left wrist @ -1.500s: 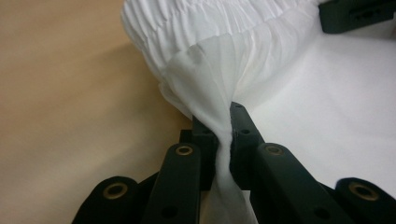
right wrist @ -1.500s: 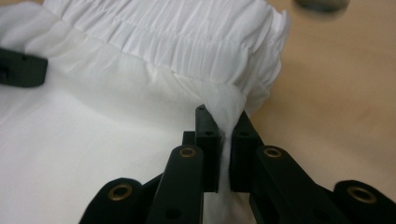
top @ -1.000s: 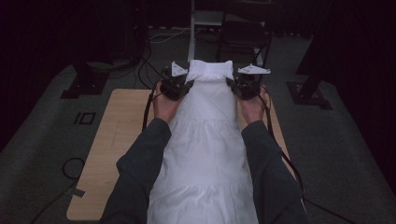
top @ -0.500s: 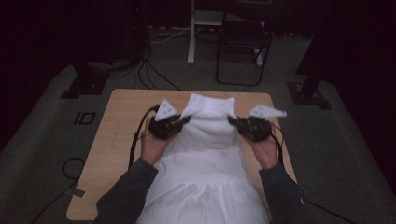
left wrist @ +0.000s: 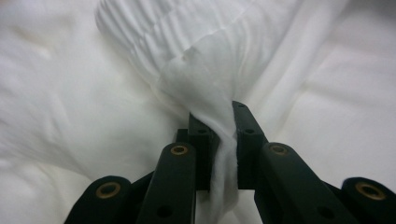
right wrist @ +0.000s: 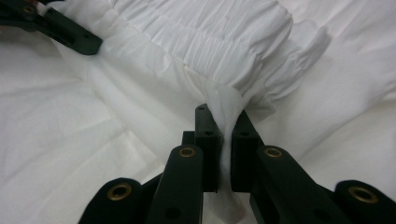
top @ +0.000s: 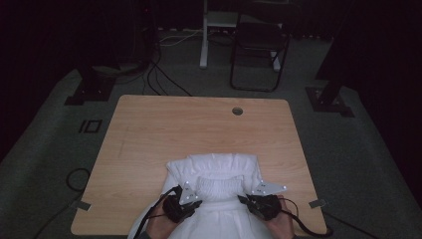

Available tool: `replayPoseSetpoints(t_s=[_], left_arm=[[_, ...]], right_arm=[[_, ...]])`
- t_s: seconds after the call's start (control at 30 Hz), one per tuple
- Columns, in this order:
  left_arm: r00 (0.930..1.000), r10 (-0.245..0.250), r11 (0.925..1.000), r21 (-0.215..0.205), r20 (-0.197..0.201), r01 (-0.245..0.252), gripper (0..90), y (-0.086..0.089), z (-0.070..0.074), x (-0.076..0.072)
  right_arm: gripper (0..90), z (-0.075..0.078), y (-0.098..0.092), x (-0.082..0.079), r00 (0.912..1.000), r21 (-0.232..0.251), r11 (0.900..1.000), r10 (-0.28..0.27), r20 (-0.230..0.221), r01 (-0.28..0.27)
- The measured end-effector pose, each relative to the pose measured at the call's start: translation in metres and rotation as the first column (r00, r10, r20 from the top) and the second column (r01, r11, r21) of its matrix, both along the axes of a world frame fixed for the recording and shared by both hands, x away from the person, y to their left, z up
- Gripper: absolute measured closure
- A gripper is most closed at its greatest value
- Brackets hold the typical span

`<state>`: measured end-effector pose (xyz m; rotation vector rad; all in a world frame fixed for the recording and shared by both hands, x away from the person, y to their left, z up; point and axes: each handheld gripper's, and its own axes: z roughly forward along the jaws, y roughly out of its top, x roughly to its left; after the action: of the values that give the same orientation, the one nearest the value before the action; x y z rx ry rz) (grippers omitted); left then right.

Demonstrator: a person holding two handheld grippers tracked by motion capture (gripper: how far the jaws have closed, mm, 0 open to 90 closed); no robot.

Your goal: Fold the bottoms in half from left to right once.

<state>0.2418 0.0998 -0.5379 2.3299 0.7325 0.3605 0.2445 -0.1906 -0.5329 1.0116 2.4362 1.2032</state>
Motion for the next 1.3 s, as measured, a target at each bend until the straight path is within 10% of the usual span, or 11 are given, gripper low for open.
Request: replayPoseSetpoints(t_s=[0.2, 0.43, 1.3], left_arm=[[1.0000, 0.004, 0.9996, 0.029, -0.003, -0.004, 81.6, -0.003, -0.009, 0.012], [0.9990, 0.044, 0.9990, -0.011, -0.009, -0.044, 81.7, -0.004, -0.011, 0.042], [0.9866, 0.161, 0.9867, 0.020, 0.027, -0.162, 81.3, -0.004, -0.004, 0.181]], right_arm=[[84.7, -0.016, 0.012, 0.015, 0.9984, -0.073, 0.997, -0.004, -0.056, 0.000], [84.7, -0.023, 0.018, 0.042, 0.9997, -0.128, 0.991, -0.025, 0.001, 0.025], [84.6, -0.017, 0.031, 0.193, 0.9880, -0.072, 0.989, -0.137, -0.070, 0.132]])
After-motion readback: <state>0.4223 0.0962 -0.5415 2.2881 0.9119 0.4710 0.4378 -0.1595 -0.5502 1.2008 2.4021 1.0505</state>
